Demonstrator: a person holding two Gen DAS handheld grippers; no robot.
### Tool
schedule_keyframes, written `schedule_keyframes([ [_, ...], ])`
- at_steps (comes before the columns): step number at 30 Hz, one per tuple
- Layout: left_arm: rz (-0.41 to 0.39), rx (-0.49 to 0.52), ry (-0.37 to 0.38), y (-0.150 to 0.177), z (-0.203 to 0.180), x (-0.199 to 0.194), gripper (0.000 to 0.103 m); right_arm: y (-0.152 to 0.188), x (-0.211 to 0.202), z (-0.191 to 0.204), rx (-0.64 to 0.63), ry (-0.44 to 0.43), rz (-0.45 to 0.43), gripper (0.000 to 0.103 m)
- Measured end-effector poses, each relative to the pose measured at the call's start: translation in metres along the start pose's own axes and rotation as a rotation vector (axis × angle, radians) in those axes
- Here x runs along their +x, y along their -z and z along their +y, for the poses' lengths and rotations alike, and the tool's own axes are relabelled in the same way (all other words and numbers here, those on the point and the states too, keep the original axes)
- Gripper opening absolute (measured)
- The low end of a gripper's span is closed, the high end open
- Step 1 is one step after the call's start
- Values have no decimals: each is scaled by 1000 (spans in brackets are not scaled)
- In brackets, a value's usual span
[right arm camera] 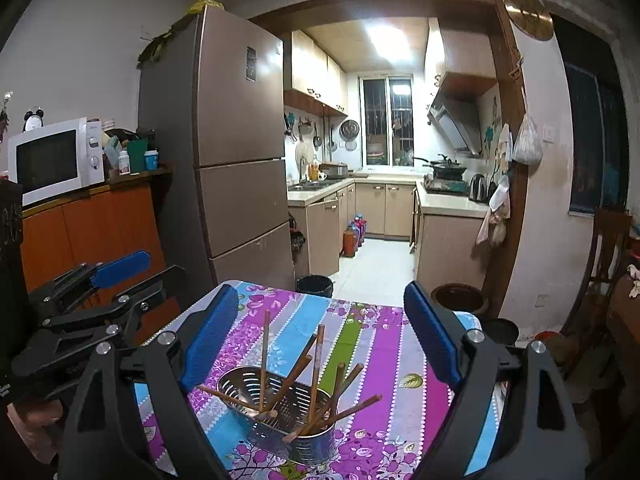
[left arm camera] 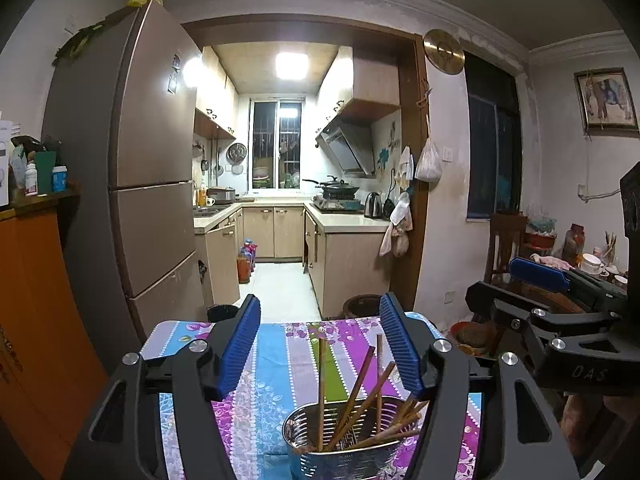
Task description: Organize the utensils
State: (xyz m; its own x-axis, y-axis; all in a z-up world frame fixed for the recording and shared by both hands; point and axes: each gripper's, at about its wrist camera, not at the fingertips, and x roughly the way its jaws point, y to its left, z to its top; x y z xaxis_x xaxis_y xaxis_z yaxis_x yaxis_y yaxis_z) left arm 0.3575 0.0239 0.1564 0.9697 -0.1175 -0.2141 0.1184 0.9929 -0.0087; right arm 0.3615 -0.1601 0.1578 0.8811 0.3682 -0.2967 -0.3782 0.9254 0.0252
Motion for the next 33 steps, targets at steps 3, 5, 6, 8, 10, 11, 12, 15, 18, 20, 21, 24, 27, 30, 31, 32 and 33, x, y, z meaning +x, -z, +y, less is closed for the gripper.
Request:
schedule_keyframes([
  [3,-12,1,-10,-1,2,-13,66,1,-11,1,5,-2,-13,84],
  [5,-21,-5,-18,0,5,-24,69,3,-20,0,12,-6,-20,88],
  [6,-28,-11,-21,1,6,-31,72,4,-25,1,16,-9,-25,90],
  [8,-47,-12,-25,7,8,-45,79,8,-37,3,25,-17,-39,97],
  [10,-74,5,-44,18,7,-64,87,16,-55,9,17,-17,-66,97],
  [11,-87,16,-48,26,6,-76,89,19,-61,11,11,-17,-73,97],
  [12,-93,29,-49,35,5,-87,94,25,-71,15,6,-18,-84,97],
  [15,-107,51,-63,57,3,-112,98,45,-96,22,6,-19,-110,97],
  [18,-113,45,-73,83,8,-138,98,72,-121,26,28,-6,-136,97],
  [20,-101,37,-76,103,11,-153,98,90,-133,28,37,3,-135,97],
  [21,-92,34,-84,112,12,-158,98,104,-141,30,46,13,-135,97],
  [24,-59,7,-95,144,16,-170,98,135,-155,32,75,13,-118,97],
  [27,-19,3,-107,174,13,-178,98,160,-165,38,76,36,-96,97],
  [30,29,-13,-98,201,9,-186,98,183,-169,47,80,47,-63,97],
  [31,49,-20,-91,208,8,-186,98,187,-170,50,80,47,-58,97],
  [32,67,-22,-88,215,4,-188,98,193,-172,53,81,48,-49,97],
  [33,75,-18,-93,220,1,-190,98,197,-174,55,82,49,-42,97],
])
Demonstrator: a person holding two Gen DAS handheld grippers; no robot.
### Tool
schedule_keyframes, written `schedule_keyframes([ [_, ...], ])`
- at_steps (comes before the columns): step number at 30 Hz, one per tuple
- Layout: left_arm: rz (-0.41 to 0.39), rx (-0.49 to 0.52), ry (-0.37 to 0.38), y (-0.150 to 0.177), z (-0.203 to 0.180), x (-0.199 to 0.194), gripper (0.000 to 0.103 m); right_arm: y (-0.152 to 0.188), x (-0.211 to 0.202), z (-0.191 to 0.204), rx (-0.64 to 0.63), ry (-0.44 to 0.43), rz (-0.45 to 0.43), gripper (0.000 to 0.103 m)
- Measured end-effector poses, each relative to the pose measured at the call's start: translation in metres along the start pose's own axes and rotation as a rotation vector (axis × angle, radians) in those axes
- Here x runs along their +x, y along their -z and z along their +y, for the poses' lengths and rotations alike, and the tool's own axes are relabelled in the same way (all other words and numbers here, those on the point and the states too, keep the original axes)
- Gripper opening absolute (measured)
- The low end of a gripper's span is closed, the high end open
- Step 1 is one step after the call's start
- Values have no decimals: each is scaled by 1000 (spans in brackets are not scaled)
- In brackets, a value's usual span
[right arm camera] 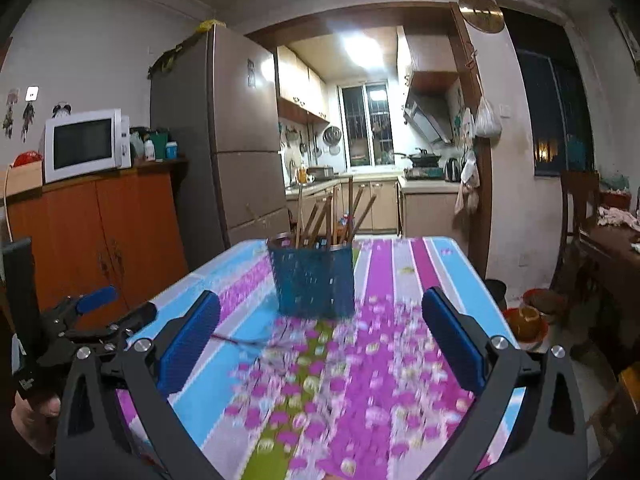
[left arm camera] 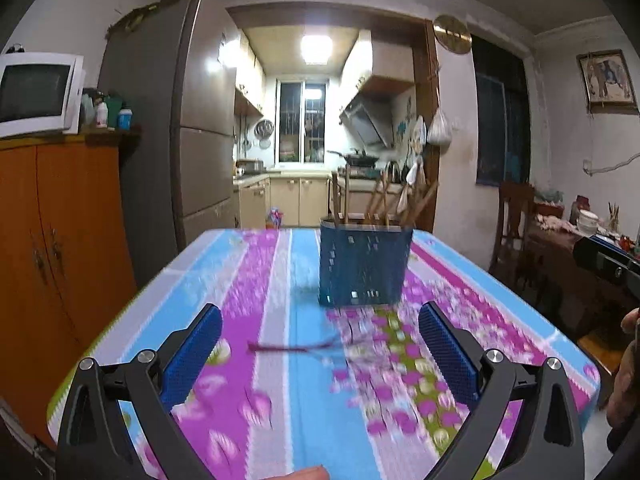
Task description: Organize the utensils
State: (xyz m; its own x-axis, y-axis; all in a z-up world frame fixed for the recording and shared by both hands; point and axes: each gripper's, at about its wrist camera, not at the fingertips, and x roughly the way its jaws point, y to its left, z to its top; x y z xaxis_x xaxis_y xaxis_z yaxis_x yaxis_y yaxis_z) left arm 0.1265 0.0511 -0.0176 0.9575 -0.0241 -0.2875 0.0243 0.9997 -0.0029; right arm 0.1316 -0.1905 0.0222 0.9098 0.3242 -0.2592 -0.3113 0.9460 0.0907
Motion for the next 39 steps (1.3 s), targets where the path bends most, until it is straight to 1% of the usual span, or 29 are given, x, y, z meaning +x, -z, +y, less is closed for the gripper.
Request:
schedule_keyframes([
  [1,8,-1,-9,5,-2,-2,98,5,-3,3,2,4,4,97],
  [4,9,-20,1,9,-4,-11,98,16,-12,6,16,7,3,98],
  [9,-42,-37,4,4,-4,-33,98,28,-30,12,16,38,-37,98],
  [11,-64,-44,3,-1,-3,-43,98,28,-36,15,7,62,-59,98],
  [14,-94,-58,8,-6,-2,-58,98,26,-44,15,16,66,-78,98],
  [20,-151,-38,17,-13,-14,-94,98,17,-69,26,-15,97,-145,98],
  [24,-190,-38,7,-19,-17,-115,98,16,-86,33,-36,118,-176,98],
  [27,-203,-34,1,-20,-20,-127,98,13,-96,36,-45,132,-190,98],
  [34,-226,-8,3,-19,-31,-147,98,11,-112,48,-72,134,-218,98],
  [39,-235,-3,5,-19,-31,-153,98,11,-118,52,-74,130,-225,98],
])
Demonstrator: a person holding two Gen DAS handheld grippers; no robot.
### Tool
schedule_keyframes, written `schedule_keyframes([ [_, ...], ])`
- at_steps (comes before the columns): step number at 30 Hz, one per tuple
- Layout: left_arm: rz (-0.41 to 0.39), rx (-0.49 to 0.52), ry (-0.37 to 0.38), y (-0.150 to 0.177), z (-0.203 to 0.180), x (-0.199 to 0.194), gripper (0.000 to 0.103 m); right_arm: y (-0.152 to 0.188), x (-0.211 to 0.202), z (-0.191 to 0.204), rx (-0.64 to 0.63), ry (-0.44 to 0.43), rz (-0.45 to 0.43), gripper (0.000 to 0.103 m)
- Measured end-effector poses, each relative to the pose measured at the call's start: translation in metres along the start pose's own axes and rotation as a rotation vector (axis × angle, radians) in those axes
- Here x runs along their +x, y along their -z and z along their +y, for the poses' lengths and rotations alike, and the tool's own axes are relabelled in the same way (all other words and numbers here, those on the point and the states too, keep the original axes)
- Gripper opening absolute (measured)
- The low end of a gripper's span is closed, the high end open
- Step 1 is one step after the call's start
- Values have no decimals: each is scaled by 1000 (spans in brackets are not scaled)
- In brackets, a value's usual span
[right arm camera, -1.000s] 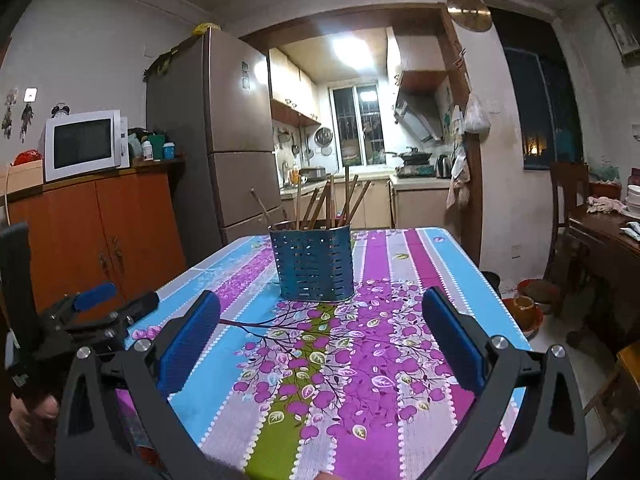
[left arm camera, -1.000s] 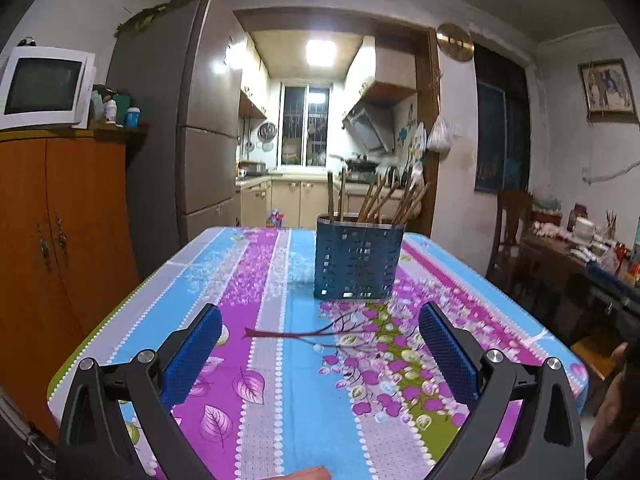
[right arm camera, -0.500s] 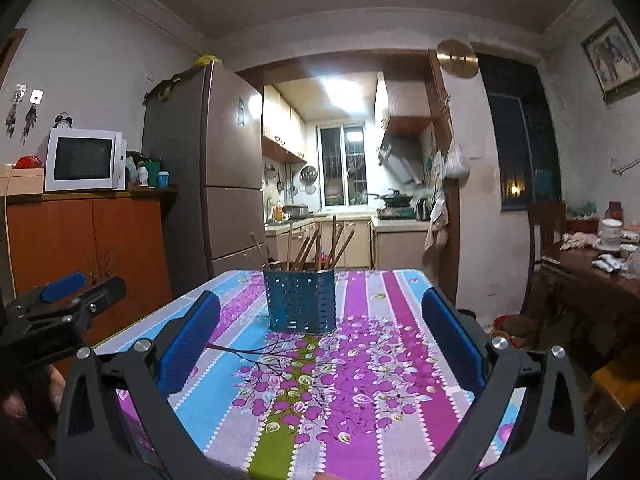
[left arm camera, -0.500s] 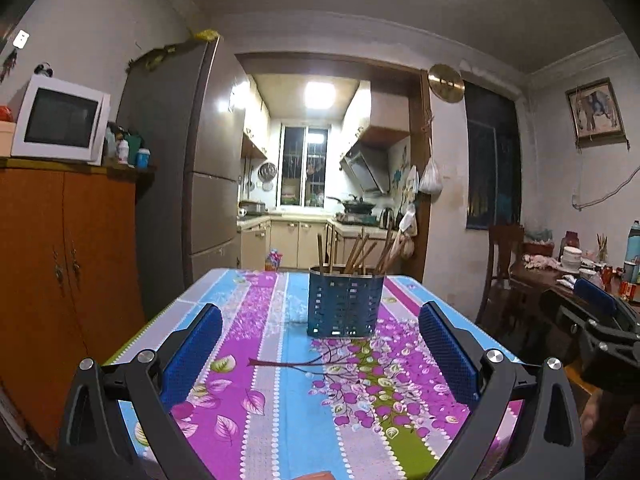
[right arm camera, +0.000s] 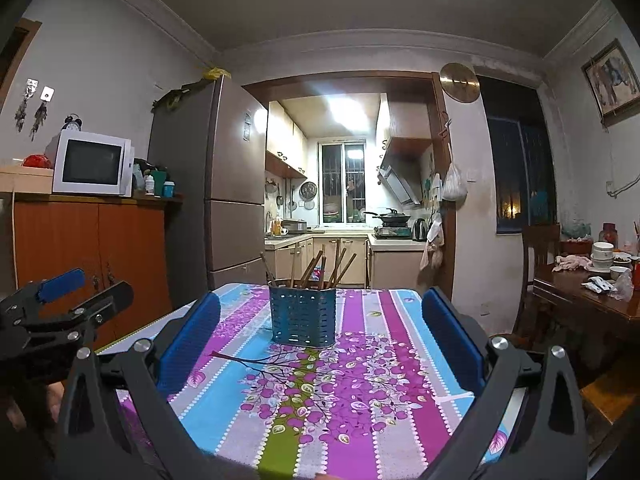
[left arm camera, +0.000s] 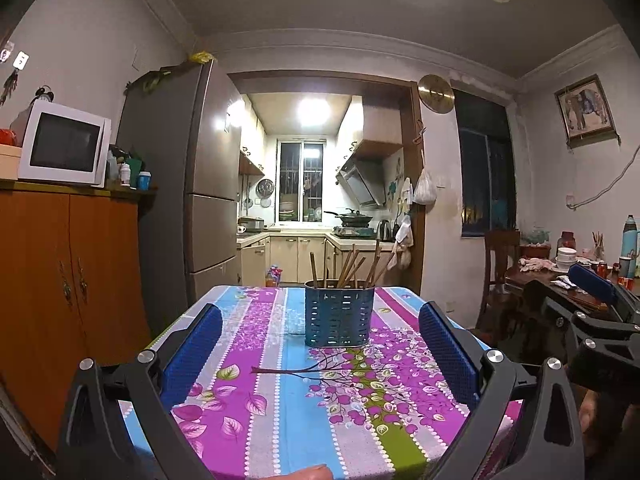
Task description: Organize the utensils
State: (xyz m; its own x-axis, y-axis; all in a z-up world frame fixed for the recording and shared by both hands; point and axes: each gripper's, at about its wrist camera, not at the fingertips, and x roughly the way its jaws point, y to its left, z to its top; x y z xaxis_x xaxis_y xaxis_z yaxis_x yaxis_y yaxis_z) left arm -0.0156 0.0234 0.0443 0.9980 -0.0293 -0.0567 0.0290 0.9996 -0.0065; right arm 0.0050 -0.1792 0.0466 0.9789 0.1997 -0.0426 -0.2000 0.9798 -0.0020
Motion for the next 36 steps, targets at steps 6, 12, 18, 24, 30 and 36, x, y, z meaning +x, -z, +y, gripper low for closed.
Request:
schedule_keyframes([
  [6,0,15,3,1,-4,-1,98,0,-2,2,-2,-4,-3,98],
  [12,8,17,1,1,-5,4,98,-1,-2,-2,7,-1,-1,98],
  [18,11,21,-4,-1,-8,8,98,0,-1,-3,7,-3,2,98],
  [24,15,21,-4,-1,-8,10,98,-2,0,-3,4,-11,8,98],
  [30,23,17,1,-1,-6,14,98,-2,1,-2,5,-14,12,98],
  [36,46,5,6,3,-2,28,98,0,7,-2,4,-12,25,98],
])
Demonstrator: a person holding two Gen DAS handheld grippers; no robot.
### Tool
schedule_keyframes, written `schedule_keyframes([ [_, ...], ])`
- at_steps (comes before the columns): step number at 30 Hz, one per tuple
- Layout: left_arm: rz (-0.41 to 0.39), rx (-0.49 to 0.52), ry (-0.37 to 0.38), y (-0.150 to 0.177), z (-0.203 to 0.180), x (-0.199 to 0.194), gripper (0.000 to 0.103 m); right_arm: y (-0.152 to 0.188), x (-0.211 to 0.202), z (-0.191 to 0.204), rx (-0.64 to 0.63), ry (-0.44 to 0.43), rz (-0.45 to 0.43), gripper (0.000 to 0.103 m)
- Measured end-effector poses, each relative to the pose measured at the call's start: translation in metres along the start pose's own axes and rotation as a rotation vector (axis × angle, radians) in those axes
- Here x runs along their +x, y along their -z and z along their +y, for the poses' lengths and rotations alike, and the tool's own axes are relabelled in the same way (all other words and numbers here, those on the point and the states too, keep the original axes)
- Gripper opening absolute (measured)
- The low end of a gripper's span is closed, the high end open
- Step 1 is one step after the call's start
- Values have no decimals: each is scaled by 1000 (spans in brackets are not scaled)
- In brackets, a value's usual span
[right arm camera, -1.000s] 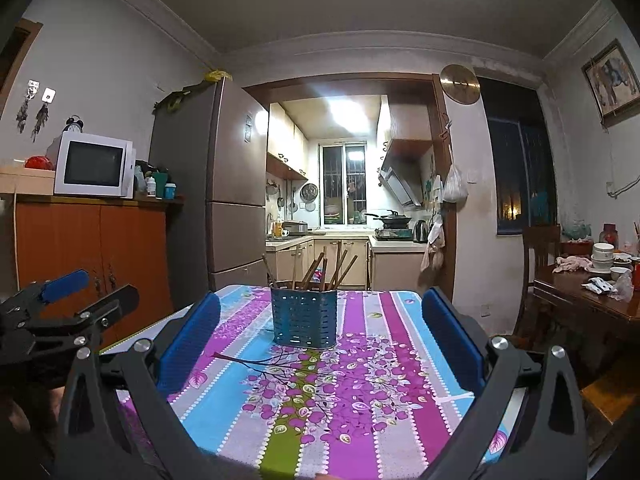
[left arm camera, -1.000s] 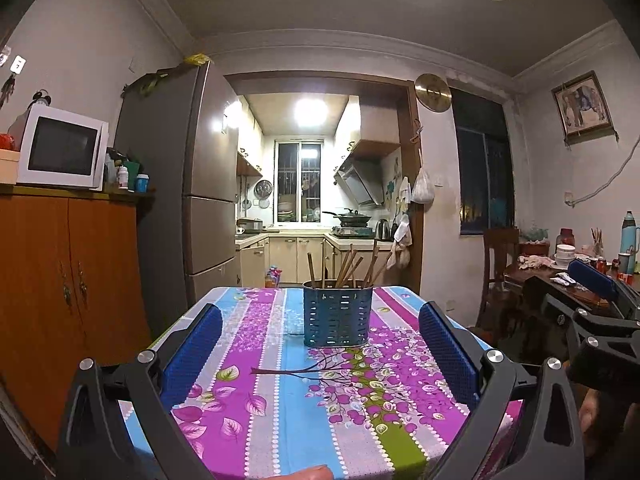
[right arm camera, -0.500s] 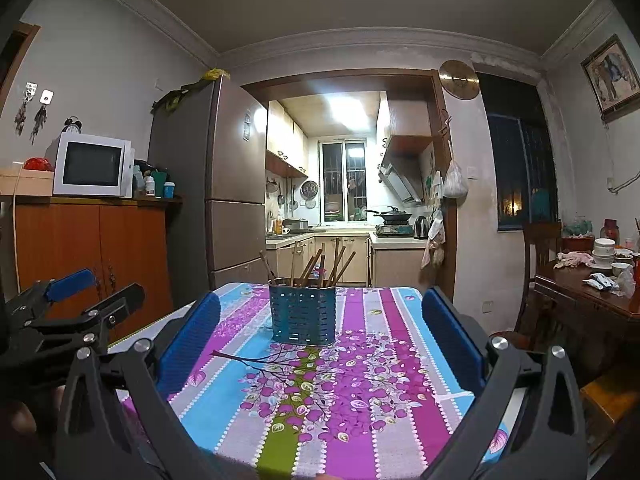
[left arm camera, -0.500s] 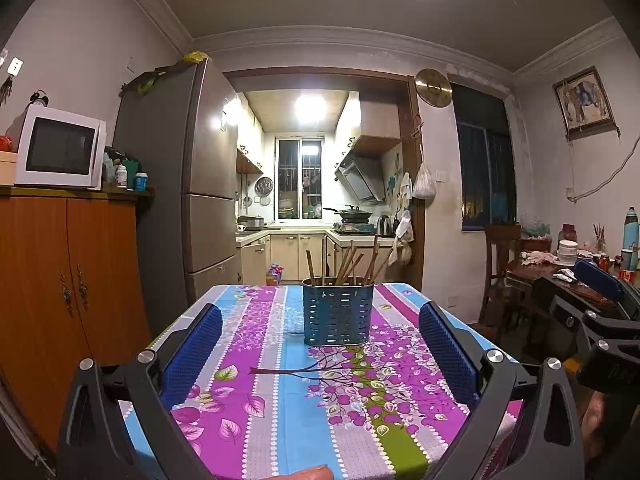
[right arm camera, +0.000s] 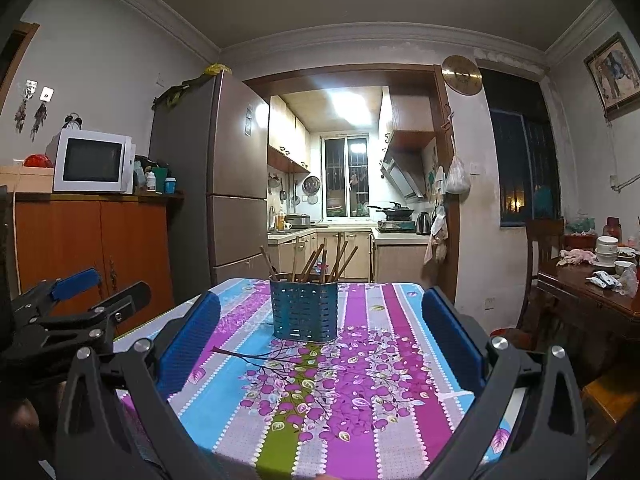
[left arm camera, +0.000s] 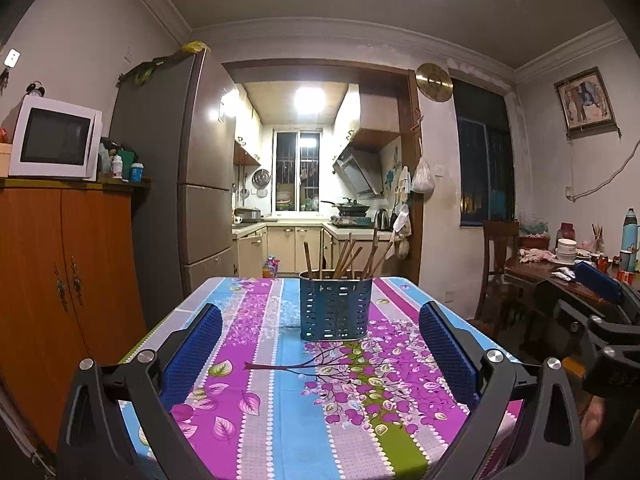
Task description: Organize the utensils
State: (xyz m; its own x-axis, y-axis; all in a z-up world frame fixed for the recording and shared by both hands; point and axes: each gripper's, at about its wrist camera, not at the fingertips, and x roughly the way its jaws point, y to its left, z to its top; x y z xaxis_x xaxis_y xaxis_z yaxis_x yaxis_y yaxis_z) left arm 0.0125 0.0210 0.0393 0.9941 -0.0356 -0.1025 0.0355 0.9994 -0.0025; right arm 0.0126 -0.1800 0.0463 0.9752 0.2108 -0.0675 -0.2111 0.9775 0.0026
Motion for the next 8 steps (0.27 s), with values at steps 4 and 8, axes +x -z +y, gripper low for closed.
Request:
schedule_keyframes([
  [4,44,-5,-20,4,3,15,98,3,6,-2,1,2,13,98],
  [8,56,-6,-25,8,4,24,98,4,13,-3,4,5,21,98],
])
